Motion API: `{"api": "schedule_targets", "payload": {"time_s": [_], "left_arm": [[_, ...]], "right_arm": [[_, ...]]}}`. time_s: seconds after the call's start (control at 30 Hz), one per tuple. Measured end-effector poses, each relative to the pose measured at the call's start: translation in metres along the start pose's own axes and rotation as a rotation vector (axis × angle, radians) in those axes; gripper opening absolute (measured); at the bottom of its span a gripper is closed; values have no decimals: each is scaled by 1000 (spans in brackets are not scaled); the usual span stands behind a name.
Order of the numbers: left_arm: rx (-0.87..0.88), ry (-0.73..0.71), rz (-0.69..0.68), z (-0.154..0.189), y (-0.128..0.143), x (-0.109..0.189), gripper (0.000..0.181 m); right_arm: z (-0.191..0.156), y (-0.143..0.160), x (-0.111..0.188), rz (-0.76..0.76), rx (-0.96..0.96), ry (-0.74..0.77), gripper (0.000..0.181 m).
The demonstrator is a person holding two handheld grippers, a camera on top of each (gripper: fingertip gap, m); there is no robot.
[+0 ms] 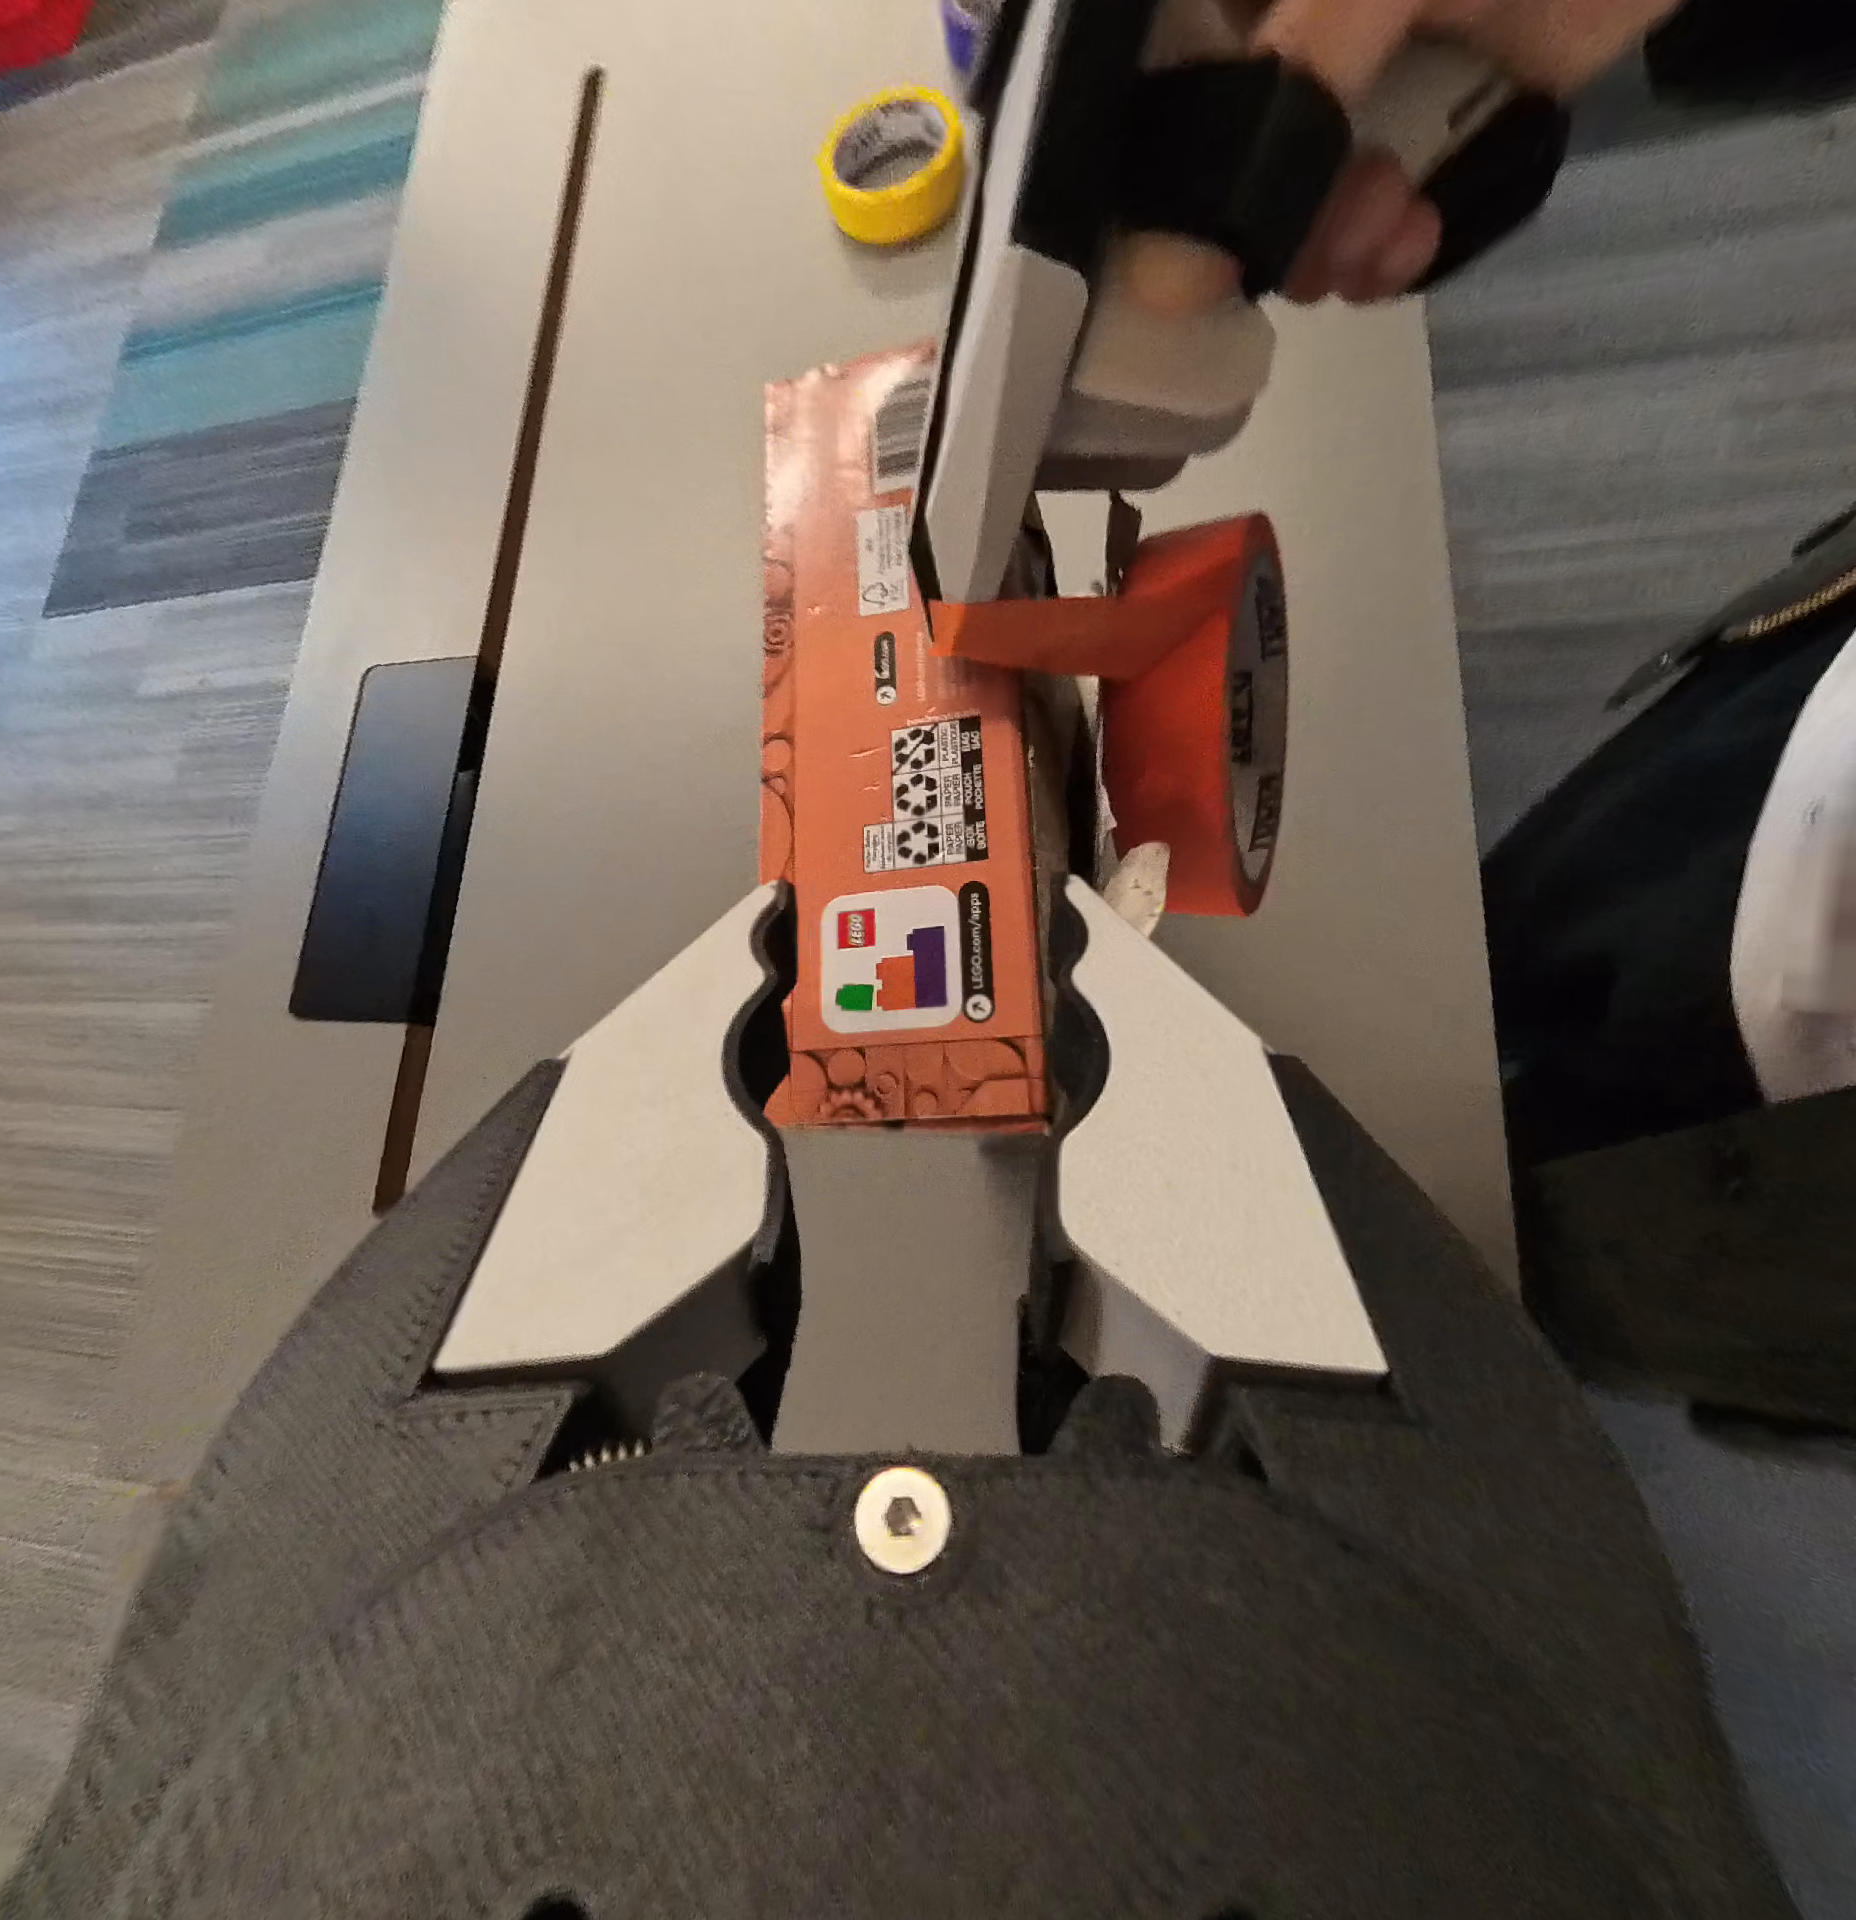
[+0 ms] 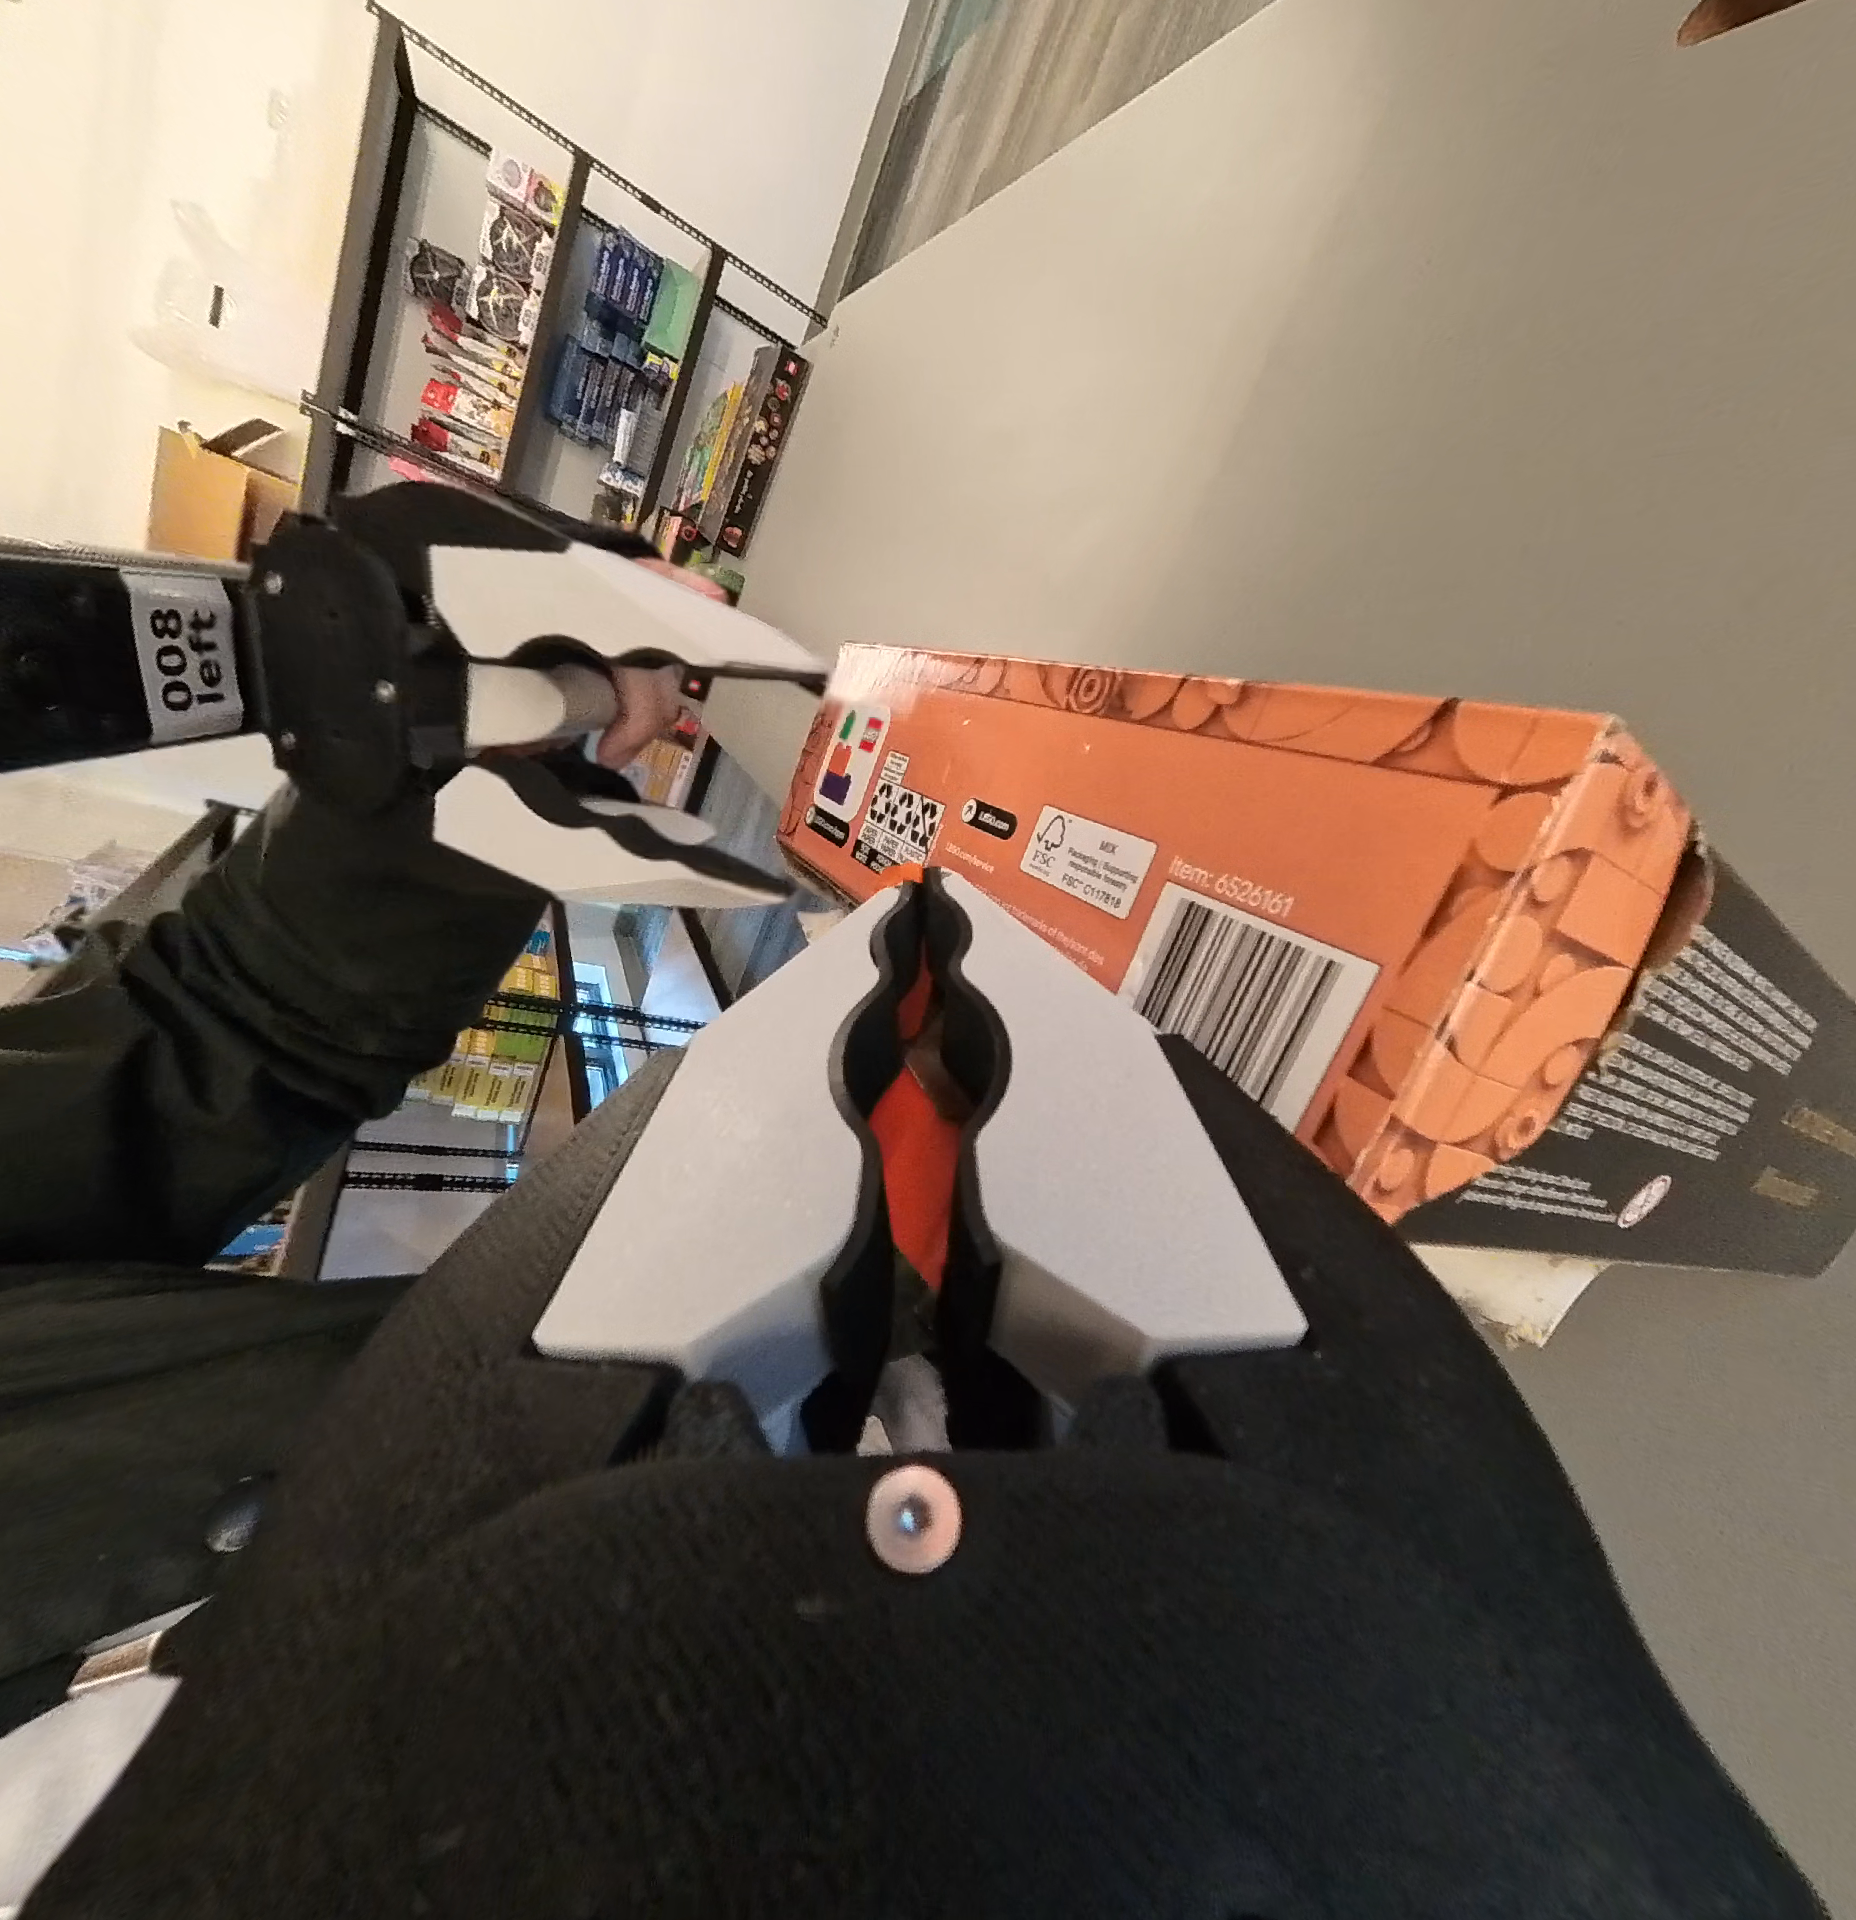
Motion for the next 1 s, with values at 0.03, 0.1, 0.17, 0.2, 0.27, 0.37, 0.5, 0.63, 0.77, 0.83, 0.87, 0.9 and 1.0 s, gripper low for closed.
{"api": "schedule_targets", "payload": {"time_s": [0.03,0.1,0.17,0.2,0.27,0.37,0.5,0.63,0.77,0.83,0.87,0.9,1.0], "left_arm": [[4,-20,16,4,-2,1,50],[-14,-67,19,14,-5,-4,58],[-17,-122,0,22,-8,-16,61],[-19,-167,-9,21,-8,-20,56],[-28,-219,-6,19,-6,-27,40],[-16,-224,20,17,-5,-33,37],[-72,-260,0,17,-6,-39,41],[-105,-312,-17,16,-5,-42,39],[-101,-320,-17,16,-5,-42,38],[-88,-315,-11,12,-4,-41,38],[-88,-318,-8,11,-4,-41,36],[-91,-321,-8,10,-3,-40,35],[-76,-303,1,10,-4,-40,34]], "right_arm": [[0,0,0,3,5,0,0],[0,0,0,7,9,-2,0],[0,-1,0,9,16,-1,0],[0,-1,-1,9,18,-1,0],[0,-1,-1,6,21,-2,0],[0,-1,-1,9,25,-3,0],[0,0,-1,9,25,-4,0],[0,-1,-1,17,27,-6,0],[-1,-1,1,23,45,-34,0],[-3,0,6,36,62,-74,0],[-6,-1,10,53,50,-117,0],[-9,-1,14,71,38,-161,0],[-10,4,22,74,72,-179,0]]}}
Point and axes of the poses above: each gripper's, where its closed fingertips meet, x back along the fingers, y out of its underside, z = x × y across the jaws, the point moved 4 cm from there along x, back along the fingers, and after that the axes turned 13 degrees about y, right-handed, at the moved point
